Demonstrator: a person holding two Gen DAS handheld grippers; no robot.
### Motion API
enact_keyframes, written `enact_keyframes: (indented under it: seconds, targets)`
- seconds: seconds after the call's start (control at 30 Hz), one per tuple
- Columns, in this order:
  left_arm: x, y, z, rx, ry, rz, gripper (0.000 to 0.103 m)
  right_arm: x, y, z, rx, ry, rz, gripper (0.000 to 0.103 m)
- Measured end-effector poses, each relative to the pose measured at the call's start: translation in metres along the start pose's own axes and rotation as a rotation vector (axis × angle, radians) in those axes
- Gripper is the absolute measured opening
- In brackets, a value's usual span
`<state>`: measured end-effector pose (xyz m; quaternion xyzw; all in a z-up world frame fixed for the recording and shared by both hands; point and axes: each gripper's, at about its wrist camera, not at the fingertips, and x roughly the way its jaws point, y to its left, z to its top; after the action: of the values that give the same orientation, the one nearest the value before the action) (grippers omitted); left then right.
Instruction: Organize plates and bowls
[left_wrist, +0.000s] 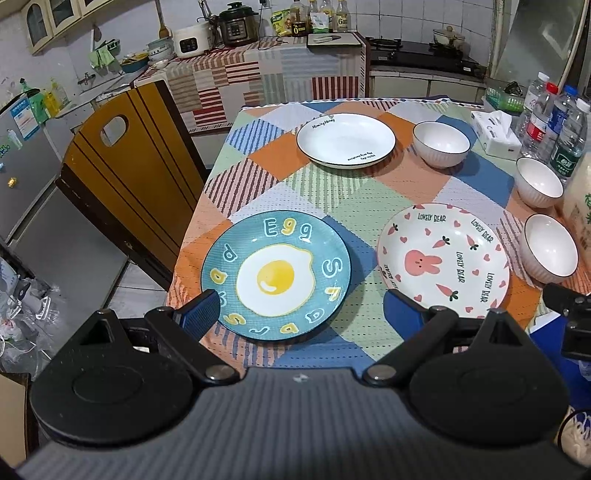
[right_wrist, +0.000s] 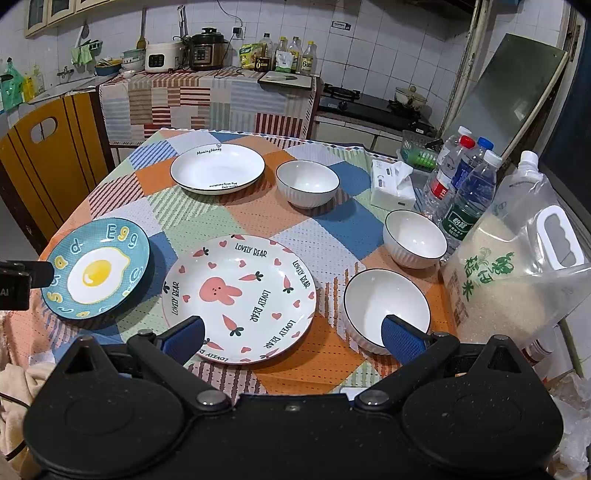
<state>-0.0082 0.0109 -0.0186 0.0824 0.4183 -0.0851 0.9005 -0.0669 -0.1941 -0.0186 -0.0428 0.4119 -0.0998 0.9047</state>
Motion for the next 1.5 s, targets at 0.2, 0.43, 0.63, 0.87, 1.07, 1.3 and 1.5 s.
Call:
enact_keyframes:
  seconds: [0.2,0.43,0.63,0.87,1.07,1.3,1.5]
  targets:
    - [0.000,0.000,0.001,0.000,0.008,-0.019,0.096,0.000,0.000,0.000,0.000,0.000,0.000,0.103]
    - [0.002,0.002,0.001,-0.020,0.025,-0.046,0.096,0.002,0.000,-0.001,-0.003,0.002,0.003,0.103]
    - [0.004,0.002,0.002,-0.020,0.028,-0.039,0.096,0.004,0.000,-0.001,-0.007,0.007,0.002,0.103]
    - [0.014,0.003,0.002,-0.054,-0.029,0.019,0.096,0.009,-0.005,0.000,0.017,0.029,0.047,0.103]
    - [0.033,-0.002,0.010,-0.031,-0.079,-0.038,0.096,0.014,-0.013,0.000,0.031,-0.074,0.101,0.103]
    - [0.088,-0.022,0.022,-0.029,0.016,-0.137,0.093,0.052,-0.043,-0.004,0.020,-0.199,0.215,0.103]
    - [0.134,-0.055,0.005,0.057,0.133,-0.173,0.088,0.102,-0.059,-0.033,0.141,-0.040,0.398,0.089]
